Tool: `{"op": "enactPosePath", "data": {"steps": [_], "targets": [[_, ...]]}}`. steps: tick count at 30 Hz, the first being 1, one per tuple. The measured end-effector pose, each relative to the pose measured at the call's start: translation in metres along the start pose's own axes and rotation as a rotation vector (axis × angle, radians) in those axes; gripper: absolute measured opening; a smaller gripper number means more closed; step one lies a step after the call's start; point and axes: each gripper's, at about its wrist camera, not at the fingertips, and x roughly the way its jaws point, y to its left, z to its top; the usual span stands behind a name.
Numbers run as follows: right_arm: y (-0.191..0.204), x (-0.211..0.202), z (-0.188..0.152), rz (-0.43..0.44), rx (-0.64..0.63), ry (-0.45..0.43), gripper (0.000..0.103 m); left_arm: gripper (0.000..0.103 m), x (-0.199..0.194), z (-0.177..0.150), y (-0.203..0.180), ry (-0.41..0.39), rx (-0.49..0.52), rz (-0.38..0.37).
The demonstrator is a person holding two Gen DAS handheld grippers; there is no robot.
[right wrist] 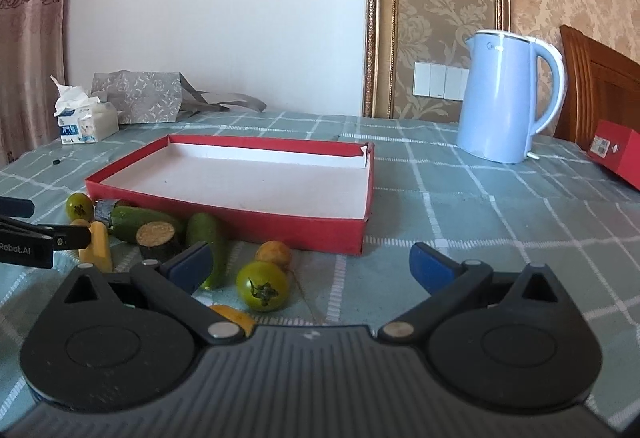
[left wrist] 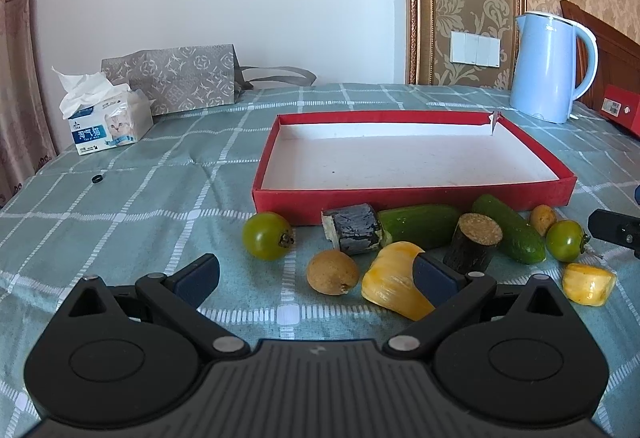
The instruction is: Organize fruits
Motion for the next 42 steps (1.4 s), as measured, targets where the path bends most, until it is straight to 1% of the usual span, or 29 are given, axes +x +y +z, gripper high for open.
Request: {"op": "enactPosePath", "data": {"steps": [9, 18, 22, 25, 30, 33, 36, 38, 40, 42], "targets": [[-0.008, 0.001, -0.003, 0.016, 0.059, -0.013, 0.103, 0.103, 0.000, -0.001, 0.000, 0.001, -0.002, -0.004], [-0.010, 0.000, -0.002, 0.028, 0.078, -0.013, 0.103, 0.103, -0.001, -0.002, 0.001, -0.006, 0.008, -0.002], [-0.009, -0.005, -0.001, 0.014, 0.053, -0.029, 0.103, 0.103, -0.008, -0.005, 0.006, -0.027, 0.004, -0.022], [-0.011, -0.006, -0.002, 0.012, 0.059, -0.037, 0.103, 0.103, -0.010, -0.008, 0.009, -0.020, 0.001, -0.032], [-0.016, -0.001, -0.005, 0.027, 0.096, -0.018, 0.103, 0.103, -0.012, -0.011, 0.004, -0.018, 0.005, -0.060], [-0.017, 0.001, -0.007, 0.024, 0.104, -0.011, 0.103, 0.103, -0.011, -0.009, -0.003, -0.012, -0.008, -0.093], [-0.020, 0.002, -0.009, 0.020, 0.121, -0.014, 0.103, 0.103, -0.009, -0.008, -0.016, -0.011, 0.027, -0.112], [-0.022, 0.003, -0.010, 0.025, 0.136, -0.013, 0.103, 0.103, -0.006, -0.009, -0.022, -0.011, 0.056, -0.110], [-0.025, 0.004, -0.011, 0.033, 0.155, -0.009, 0.103, 0.103, -0.003, -0.009, -0.024, -0.004, 0.080, -0.110], [-0.030, 0.004, -0.011, 0.041, 0.180, -0.010, 0.103, 0.103, -0.001, -0.007, -0.021, -0.003, 0.082, -0.136]]}}
